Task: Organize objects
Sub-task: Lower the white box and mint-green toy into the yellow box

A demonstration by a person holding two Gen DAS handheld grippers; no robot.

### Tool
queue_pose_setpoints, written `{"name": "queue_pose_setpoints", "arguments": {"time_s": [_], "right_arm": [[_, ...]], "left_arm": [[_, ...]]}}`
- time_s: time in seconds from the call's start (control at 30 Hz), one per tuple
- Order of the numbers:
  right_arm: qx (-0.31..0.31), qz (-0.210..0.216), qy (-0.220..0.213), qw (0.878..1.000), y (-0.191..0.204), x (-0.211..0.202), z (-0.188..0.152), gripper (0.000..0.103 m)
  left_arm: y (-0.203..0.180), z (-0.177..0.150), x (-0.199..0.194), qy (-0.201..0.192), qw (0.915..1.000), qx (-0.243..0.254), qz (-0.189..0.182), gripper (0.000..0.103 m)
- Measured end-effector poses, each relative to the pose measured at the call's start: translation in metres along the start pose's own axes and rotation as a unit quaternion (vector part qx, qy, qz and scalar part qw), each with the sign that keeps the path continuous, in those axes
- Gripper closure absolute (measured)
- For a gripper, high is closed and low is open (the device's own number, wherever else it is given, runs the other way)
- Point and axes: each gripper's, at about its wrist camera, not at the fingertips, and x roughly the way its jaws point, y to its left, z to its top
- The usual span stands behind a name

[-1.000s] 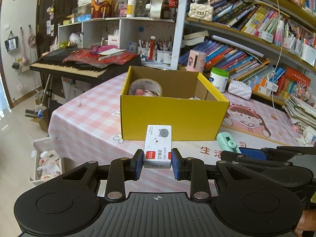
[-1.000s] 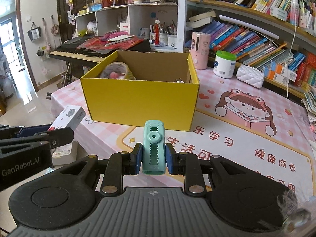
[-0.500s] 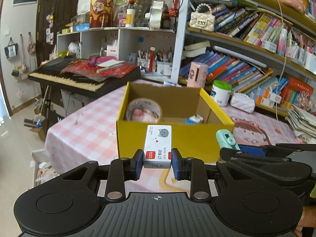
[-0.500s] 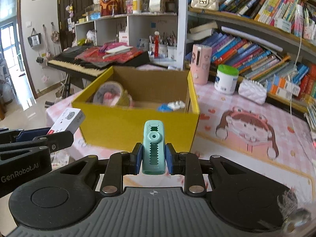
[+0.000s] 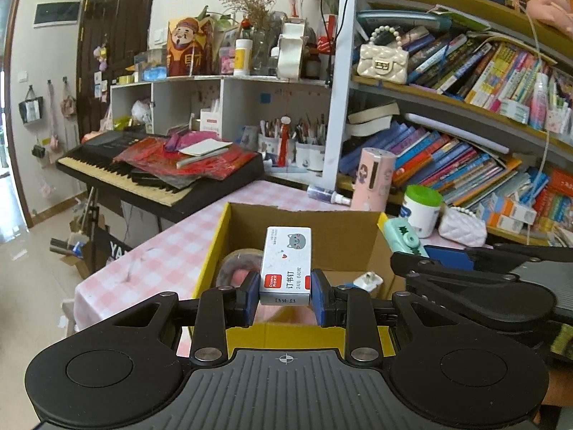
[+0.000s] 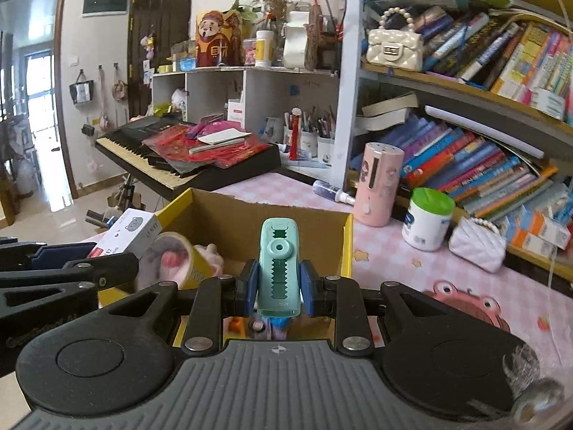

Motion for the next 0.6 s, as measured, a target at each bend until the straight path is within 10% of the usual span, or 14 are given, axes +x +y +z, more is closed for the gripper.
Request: {"name": "queue_pose_setpoints", "arguments": {"time_s": [0.6], "right_arm": [[-0.059,0.075,0.089,0.991,-0.013,0.079,-0.016,0.079]], "left_arm": [[-0.02,0.015,0.057,0.037,0.9986,0.006,0.037,0.075]]}}
